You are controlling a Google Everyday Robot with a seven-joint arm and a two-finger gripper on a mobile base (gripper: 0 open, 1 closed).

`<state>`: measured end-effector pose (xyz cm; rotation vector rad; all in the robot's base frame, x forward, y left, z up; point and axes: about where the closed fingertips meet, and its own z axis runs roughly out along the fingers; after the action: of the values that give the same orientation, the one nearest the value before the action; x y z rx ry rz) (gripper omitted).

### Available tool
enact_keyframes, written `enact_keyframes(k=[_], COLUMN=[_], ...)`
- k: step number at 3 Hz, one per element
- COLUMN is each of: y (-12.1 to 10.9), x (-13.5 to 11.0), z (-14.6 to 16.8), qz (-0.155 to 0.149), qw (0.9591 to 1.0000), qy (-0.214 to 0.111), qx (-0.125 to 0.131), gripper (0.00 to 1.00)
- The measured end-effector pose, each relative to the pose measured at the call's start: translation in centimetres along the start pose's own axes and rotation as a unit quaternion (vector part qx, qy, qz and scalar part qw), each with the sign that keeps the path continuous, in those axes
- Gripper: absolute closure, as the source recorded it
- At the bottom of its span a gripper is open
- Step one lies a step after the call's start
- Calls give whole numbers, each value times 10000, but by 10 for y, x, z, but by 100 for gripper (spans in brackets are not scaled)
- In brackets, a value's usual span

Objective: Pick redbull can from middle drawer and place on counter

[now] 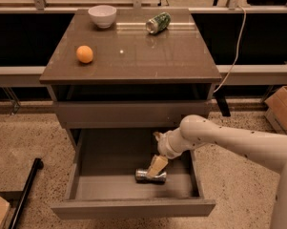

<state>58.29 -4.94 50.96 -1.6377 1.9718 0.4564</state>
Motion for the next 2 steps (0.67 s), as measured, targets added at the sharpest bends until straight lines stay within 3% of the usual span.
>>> enact_keyframes(k=[2], y=[8], x=[22], z=[72], qz=[486], qw=[9970], qy=[-171], qx=[-571], gripper=[0])
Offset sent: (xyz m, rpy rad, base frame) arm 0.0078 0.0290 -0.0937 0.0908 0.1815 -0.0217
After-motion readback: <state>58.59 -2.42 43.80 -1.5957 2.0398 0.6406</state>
